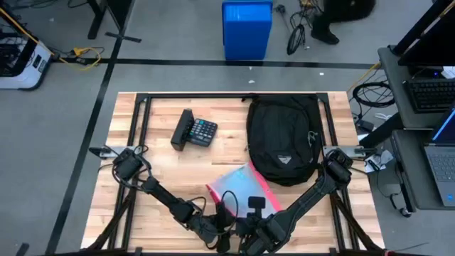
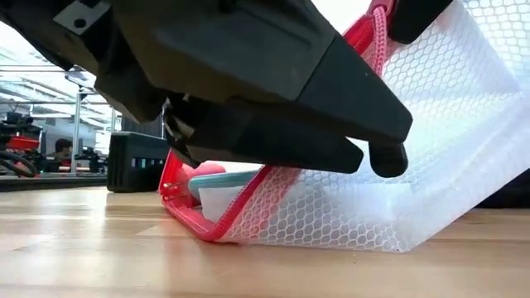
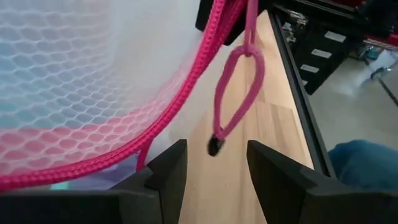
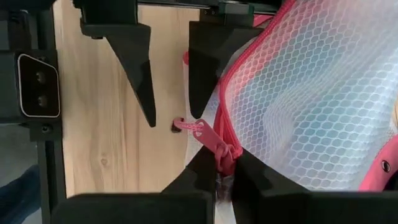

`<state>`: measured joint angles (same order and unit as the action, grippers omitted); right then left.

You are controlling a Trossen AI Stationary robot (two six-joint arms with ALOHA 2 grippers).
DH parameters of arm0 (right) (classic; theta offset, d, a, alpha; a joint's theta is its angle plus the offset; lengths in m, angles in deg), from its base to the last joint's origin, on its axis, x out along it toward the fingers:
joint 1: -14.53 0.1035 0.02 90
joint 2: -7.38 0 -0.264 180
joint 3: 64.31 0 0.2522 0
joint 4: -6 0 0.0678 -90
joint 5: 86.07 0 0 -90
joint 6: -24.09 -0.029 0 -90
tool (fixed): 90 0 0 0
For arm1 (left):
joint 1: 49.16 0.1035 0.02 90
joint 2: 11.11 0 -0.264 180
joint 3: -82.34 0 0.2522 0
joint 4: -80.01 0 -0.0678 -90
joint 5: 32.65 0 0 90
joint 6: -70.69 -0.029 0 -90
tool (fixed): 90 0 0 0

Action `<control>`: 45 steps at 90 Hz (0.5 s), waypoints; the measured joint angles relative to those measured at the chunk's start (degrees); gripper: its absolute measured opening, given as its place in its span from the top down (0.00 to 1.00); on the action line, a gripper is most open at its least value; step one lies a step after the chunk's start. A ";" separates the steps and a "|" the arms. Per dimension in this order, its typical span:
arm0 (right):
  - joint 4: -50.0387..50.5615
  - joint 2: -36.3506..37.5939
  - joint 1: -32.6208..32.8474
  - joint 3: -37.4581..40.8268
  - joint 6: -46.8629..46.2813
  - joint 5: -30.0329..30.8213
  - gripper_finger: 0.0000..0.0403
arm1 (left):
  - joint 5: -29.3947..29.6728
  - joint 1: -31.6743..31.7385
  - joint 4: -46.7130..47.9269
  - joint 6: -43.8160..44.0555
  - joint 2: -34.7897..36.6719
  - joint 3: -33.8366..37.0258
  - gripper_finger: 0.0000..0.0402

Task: Unpack backpack
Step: Close the white zip bag

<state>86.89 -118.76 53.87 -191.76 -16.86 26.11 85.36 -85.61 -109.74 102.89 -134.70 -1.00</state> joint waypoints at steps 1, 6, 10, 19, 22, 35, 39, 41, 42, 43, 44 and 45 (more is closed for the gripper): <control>-0.03 0.00 0.00 0.00 0.05 0.00 0.99 | 0.07 0.03 0.00 -0.14 0.00 0.00 0.61; -0.18 0.00 0.00 0.00 0.18 0.00 0.99 | 0.46 0.12 -0.04 -1.51 0.00 0.00 0.61; -0.29 0.00 0.00 0.00 0.26 0.00 0.99 | 0.82 0.16 -0.05 -2.88 0.00 0.00 0.61; -0.73 0.00 0.00 0.00 0.85 0.00 0.99 | 0.91 0.12 -0.72 -5.41 0.00 0.00 0.61; -0.93 0.00 0.00 0.00 1.09 0.00 0.99 | 0.77 0.11 -1.56 -6.02 0.00 0.02 0.61; -1.05 0.02 0.00 0.00 1.34 0.00 0.99 | 0.43 0.32 -3.19 -7.40 0.00 0.02 0.61; -1.05 0.02 0.00 0.00 1.34 0.00 0.99 | 0.10 0.48 -3.38 -7.45 0.00 0.02 0.61; -1.05 0.02 0.00 0.00 1.34 0.00 0.99 | -0.01 0.58 -3.47 -7.47 0.00 0.01 0.61; -1.05 0.02 0.00 0.00 1.34 0.00 0.99 | -0.06 0.63 -3.50 -7.47 0.00 0.02 0.61; -1.05 0.02 0.00 0.00 1.34 0.00 0.99 | -0.16 0.69 -3.51 -7.47 0.00 0.02 0.61; -1.04 0.02 0.00 0.00 1.34 0.00 0.99 | -0.30 0.75 -3.52 -7.45 0.00 0.02 0.61; -1.03 0.02 0.00 0.00 1.34 0.00 0.99 | -0.48 0.80 -3.51 -7.41 0.00 0.00 0.61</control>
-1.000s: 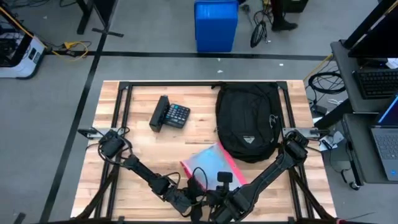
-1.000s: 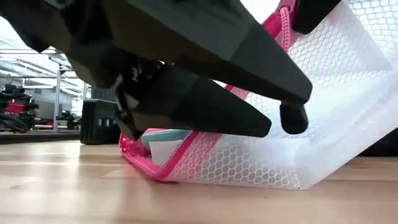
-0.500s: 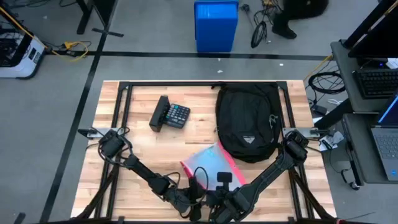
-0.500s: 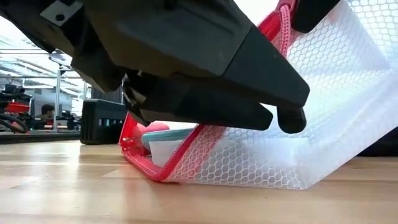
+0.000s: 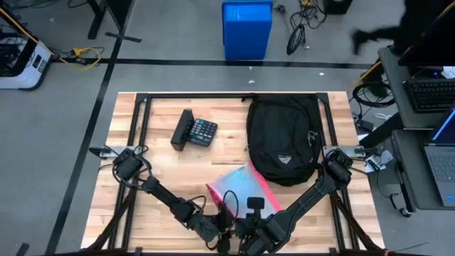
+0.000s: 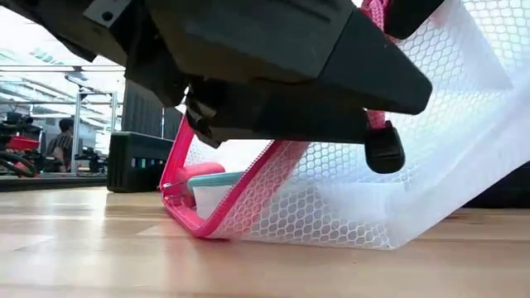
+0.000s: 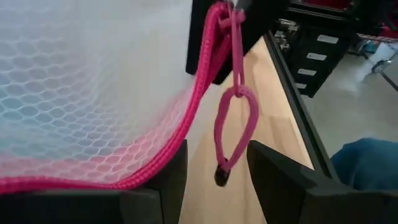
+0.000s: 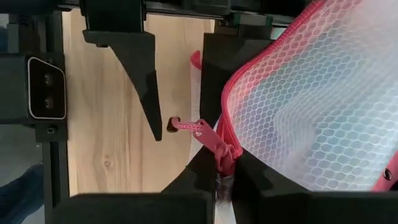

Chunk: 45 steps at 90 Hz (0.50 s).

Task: Unpack backpack
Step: Close the white zip bag

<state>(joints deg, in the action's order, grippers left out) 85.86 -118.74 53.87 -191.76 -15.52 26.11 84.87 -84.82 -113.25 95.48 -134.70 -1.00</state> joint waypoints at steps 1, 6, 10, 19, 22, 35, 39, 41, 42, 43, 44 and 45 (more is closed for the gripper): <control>0.00 0.00 0.00 0.00 0.00 0.00 0.99 | -0.20 0.04 0.01 0.11 0.00 0.01 0.61; 0.00 0.00 -0.02 0.00 0.00 0.00 0.99 | -0.72 0.27 -0.08 0.28 -0.11 0.01 0.61; 0.00 0.00 -0.02 0.00 -0.02 -0.02 0.99 | -1.04 0.34 -0.92 0.29 -0.49 0.01 0.61; -0.11 0.00 -0.03 0.00 -0.07 -0.02 0.99 | -2.63 0.34 -1.95 0.16 -0.66 0.04 0.61; -0.27 0.00 -0.04 0.00 -0.07 -0.02 0.99 | -2.98 0.37 -2.18 0.27 -0.66 0.04 0.61; -0.31 0.00 -0.21 0.00 -0.06 -0.02 0.99 | -3.08 0.40 -2.24 0.21 -0.66 0.04 0.61; -0.39 0.00 -0.22 0.00 -0.04 -0.02 0.99 | -3.10 0.43 -2.49 0.12 -0.66 0.04 0.61; -0.39 0.00 -0.22 0.00 -0.04 -0.02 0.99 | -3.10 0.43 -2.51 0.09 -0.66 0.04 0.61; -0.39 0.00 -0.22 0.00 -0.04 -0.02 0.99 | -3.10 0.43 -2.49 0.09 -0.66 0.04 0.61; -0.38 0.00 -0.23 0.00 -0.04 -0.02 0.99 | -3.10 0.44 -2.47 0.09 -0.73 0.04 0.61; -0.37 0.00 -0.24 0.00 -0.04 -0.02 0.99 | -3.10 0.46 -2.48 0.09 -0.85 0.04 0.61; -0.37 0.00 -0.26 0.00 -0.04 -0.02 0.99 | -3.10 0.49 -2.62 0.09 -1.01 0.04 0.61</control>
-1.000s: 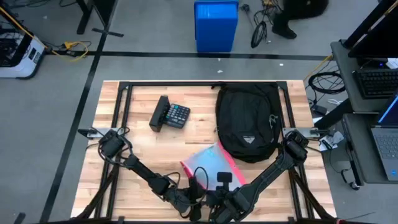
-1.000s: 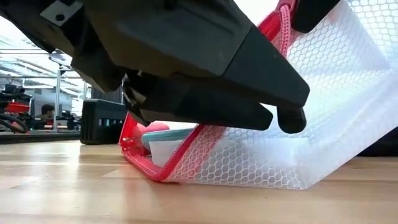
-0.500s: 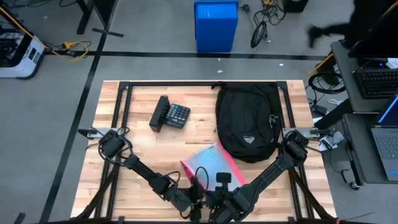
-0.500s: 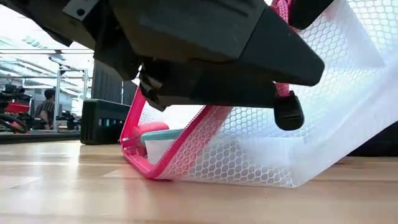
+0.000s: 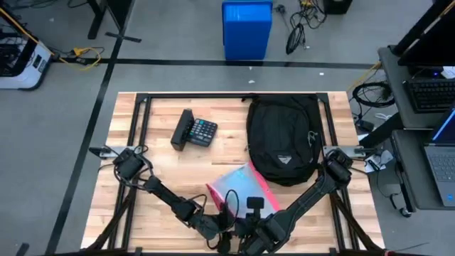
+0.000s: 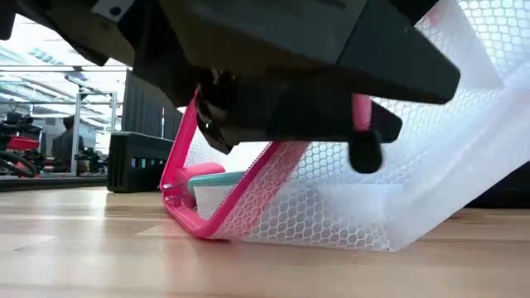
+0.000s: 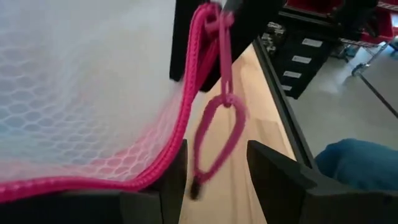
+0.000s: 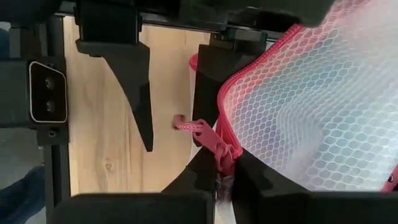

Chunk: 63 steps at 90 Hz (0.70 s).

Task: Unpack backpack
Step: Close the white zip bag

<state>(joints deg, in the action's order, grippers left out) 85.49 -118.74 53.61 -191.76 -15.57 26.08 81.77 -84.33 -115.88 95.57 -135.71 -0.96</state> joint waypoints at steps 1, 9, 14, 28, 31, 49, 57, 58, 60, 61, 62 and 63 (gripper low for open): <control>0.00 0.00 -0.01 0.00 0.00 0.00 0.99 | 0.00 0.01 -0.13 0.01 -0.15 -0.01 0.61; 0.00 0.00 -0.14 0.00 -0.11 0.00 0.99 | -0.35 0.01 0.39 0.08 -0.74 -0.02 0.61; -0.18 0.00 -0.31 0.00 -0.07 0.00 0.99 | -0.61 0.04 0.29 0.20 -0.76 -0.02 0.61; -1.92 0.00 -0.73 0.00 1.23 0.00 0.99 | -0.59 0.03 -0.20 -0.17 -0.73 -0.02 0.61; -2.51 0.00 -0.78 0.00 1.54 0.02 0.99 | -0.61 0.05 -0.82 -0.24 -0.73 -0.02 0.61; -2.97 0.02 -1.25 0.00 2.47 0.02 0.99 | -0.61 0.06 -0.70 -0.22 -0.71 -0.02 0.61; -2.97 0.04 -1.25 0.00 2.49 0.04 0.99 | -0.69 0.06 -0.73 -0.20 -0.71 -0.02 0.61; -2.99 0.04 -1.25 0.00 2.50 0.04 0.99 | -0.84 0.06 -0.71 -0.20 -0.71 -0.02 0.61; -2.98 0.04 -1.25 0.00 2.51 0.04 0.99 | -1.26 0.06 -0.67 -0.18 -0.71 -0.02 0.61; -2.97 0.04 -1.25 0.00 2.51 0.04 0.99 | -1.49 0.06 -0.66 -0.17 -0.71 -0.02 0.61; -2.97 0.04 -1.25 0.00 2.51 0.04 0.99 | -1.72 0.06 -0.64 -0.17 -0.71 -0.02 0.61; -2.99 0.04 -1.25 0.00 2.51 0.04 0.99 | -1.87 0.06 -0.61 -0.17 -0.71 -0.02 0.61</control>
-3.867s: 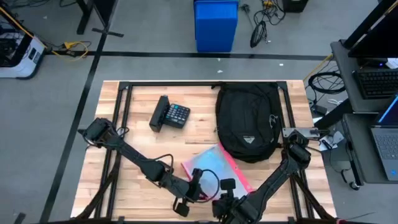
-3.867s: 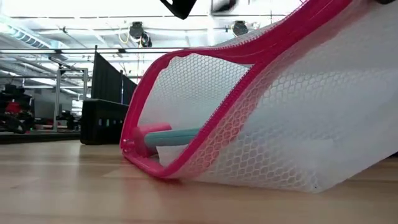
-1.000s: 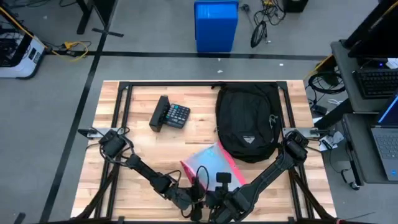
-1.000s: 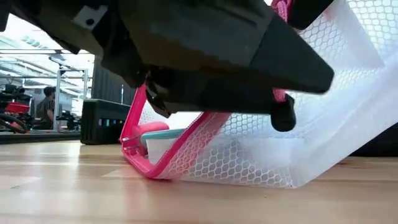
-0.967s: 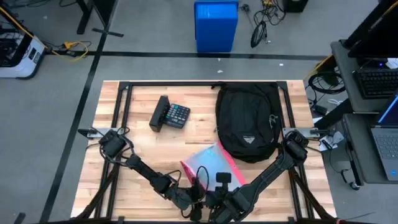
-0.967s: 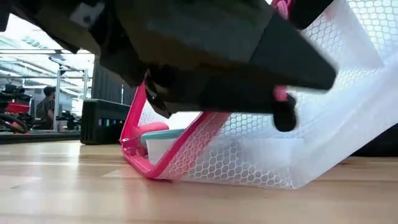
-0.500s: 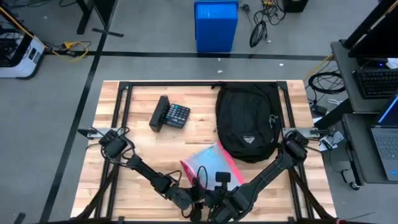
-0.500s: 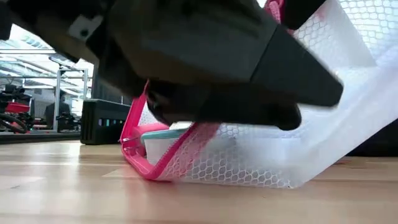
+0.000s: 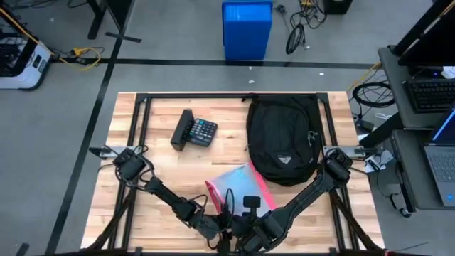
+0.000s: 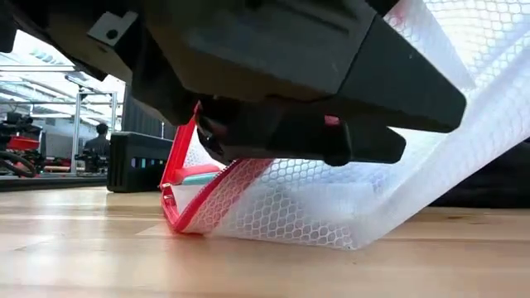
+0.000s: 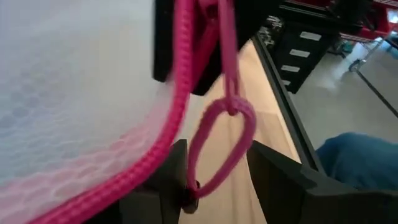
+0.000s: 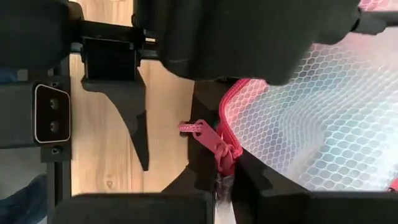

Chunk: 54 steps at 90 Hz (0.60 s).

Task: Unpack backpack
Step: Close the white zip bag

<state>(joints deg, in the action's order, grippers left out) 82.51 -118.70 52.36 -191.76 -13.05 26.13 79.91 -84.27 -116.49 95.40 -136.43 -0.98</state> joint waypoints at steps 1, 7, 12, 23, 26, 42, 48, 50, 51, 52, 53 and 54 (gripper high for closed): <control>-0.01 0.00 0.00 0.00 0.00 0.00 0.99 | -0.11 0.00 0.04 0.00 0.00 0.00 0.61; 0.01 0.02 -0.02 0.00 0.09 0.00 0.99 | -0.33 0.00 0.55 0.00 0.00 0.00 0.61; 0.01 0.02 -0.11 0.00 0.11 0.00 0.99 | -0.42 0.00 0.74 -0.02 0.00 0.00 0.61; 0.01 0.02 -0.22 0.00 0.13 0.00 0.99 | -0.43 0.00 0.77 0.04 0.00 0.00 0.61; 0.01 0.02 -0.24 0.00 0.19 0.02 0.99 | -0.44 0.00 0.88 0.04 0.00 0.00 0.61; 0.03 0.02 -0.24 0.00 0.31 0.02 0.99 | -0.45 0.00 1.42 0.37 0.00 0.00 0.61; 0.03 0.02 -0.24 0.00 0.33 0.02 0.99 | -0.45 0.00 1.50 0.37 0.00 0.00 0.61; 0.03 0.02 -0.24 0.00 0.33 0.04 0.99 | -0.45 0.00 1.63 0.39 0.00 0.00 0.61; 0.03 0.02 -0.24 0.00 0.33 0.04 0.99 | -0.44 0.00 1.74 0.41 0.00 0.00 0.61; 0.04 0.02 -0.24 0.00 0.33 0.04 0.99 | -0.42 0.00 1.89 0.44 0.00 0.00 0.61; 0.05 0.02 -0.24 0.00 0.33 0.04 0.99 | -0.40 0.00 2.06 0.44 0.00 0.00 0.61; 0.06 0.02 -0.24 0.00 0.33 0.04 0.99 | -0.36 0.01 2.22 0.44 0.00 0.00 0.61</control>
<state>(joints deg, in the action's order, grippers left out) 82.56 -118.68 52.12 -191.76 -12.73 26.17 79.55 -84.26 -114.27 95.84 -136.43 -0.98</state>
